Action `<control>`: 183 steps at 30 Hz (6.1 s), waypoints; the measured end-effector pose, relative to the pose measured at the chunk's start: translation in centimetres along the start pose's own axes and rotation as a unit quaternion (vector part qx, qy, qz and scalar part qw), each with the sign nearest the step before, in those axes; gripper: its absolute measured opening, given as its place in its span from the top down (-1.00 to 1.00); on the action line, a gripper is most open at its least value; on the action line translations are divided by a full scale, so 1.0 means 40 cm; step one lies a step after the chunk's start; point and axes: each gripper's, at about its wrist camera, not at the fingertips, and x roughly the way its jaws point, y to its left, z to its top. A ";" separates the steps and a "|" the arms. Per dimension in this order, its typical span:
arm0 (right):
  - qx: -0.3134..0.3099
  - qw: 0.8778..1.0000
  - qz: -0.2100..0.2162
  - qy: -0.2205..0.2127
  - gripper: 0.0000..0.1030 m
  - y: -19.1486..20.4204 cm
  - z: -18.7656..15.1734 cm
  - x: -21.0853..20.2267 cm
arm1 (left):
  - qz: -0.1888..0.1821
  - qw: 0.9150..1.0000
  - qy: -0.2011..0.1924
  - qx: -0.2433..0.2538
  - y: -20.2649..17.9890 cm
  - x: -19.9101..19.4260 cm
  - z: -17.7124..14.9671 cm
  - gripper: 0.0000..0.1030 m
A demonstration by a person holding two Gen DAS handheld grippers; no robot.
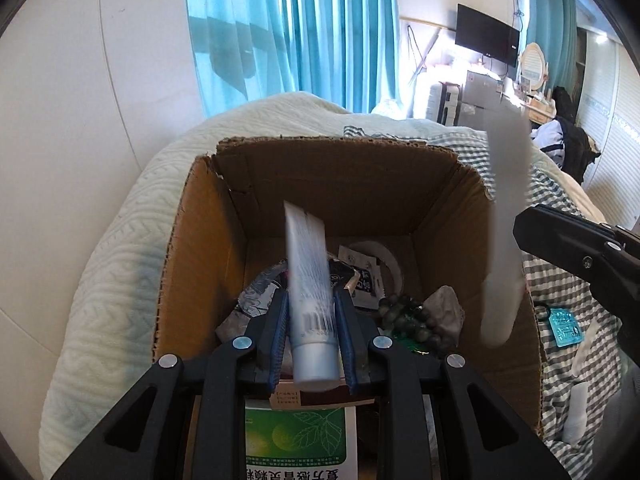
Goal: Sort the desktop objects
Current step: 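Open the left gripper to drop the tube while the right drops the cylinder, then move both grippers back over the remaining items on the bed, then grasp the white plastic cup with the left gripper while the right grasps the white comb, then lift and carry the white cup and comb over the cardboard box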
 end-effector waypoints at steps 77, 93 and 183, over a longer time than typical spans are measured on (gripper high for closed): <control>0.067 0.968 -0.218 -0.106 -0.99 -0.537 -0.195 -0.761 | -0.079 0.995 -0.057 0.027 -0.658 -0.314 -0.099 -1.00; 0.038 0.979 -0.200 0.012 -0.99 -0.682 -0.337 -0.532 | -0.100 0.984 0.128 0.078 -0.839 -0.067 -0.354 -1.00; 0.074 0.985 -0.127 -0.087 0.93 -0.185 -0.030 -0.619 | -0.093 0.984 -0.144 0.049 -0.342 -0.408 0.004 0.15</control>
